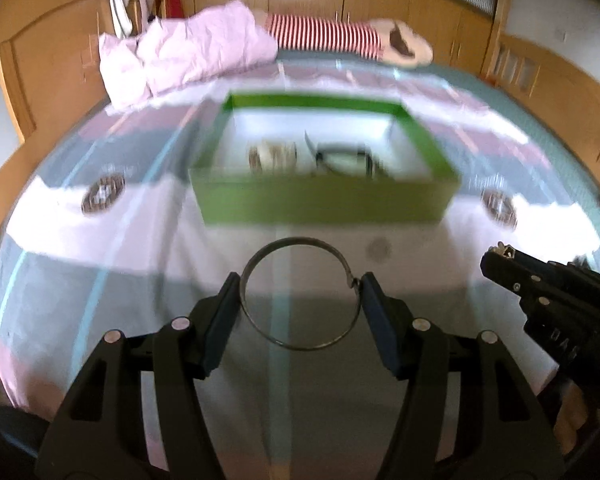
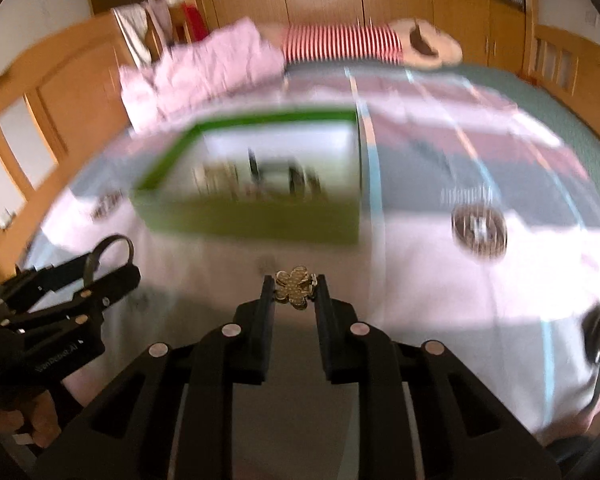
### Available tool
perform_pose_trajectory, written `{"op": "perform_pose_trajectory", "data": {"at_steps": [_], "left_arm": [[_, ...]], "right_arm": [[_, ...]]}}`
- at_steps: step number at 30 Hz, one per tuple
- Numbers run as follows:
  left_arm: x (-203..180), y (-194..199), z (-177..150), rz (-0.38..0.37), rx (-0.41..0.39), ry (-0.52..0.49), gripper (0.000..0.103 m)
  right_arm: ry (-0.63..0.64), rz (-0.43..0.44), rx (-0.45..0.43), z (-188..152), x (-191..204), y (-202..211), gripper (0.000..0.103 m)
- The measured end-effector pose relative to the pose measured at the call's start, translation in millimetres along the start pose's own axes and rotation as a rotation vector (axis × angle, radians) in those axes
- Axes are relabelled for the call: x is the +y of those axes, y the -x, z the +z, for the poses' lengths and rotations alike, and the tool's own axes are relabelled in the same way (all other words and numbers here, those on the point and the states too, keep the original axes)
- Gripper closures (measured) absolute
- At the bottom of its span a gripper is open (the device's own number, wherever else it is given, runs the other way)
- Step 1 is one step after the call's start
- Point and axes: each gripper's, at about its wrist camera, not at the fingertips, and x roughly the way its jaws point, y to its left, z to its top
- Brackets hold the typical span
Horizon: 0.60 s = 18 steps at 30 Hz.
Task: Organize jewelry
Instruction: 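Carry the bangle and brooch into the green box and open both tools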
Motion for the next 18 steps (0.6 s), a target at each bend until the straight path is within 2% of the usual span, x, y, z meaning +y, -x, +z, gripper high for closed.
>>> {"op": "perform_pose_trajectory", "data": {"at_steps": [6,9,13,18], "left_arm": [[8,19,83,0.008,-0.161,0.001,0.042],[12,12,121,0.014,-0.201,0.007,0.042],[19,-20,151,0.009,-0.169,0.017,0.042],[24,-75,144,0.021,-0.066,0.032,0.042]], "right_arm": [[0.003,0.010,-0.166,85,3,8,0.083],[-0.031,0.017,-0.179,118,-2,-5,0.083],[-0.042,-0.006,-0.132,136,-5,-41,0.083],[-0.040,-0.022,-0.014,117,-6,-96,0.083]]}}
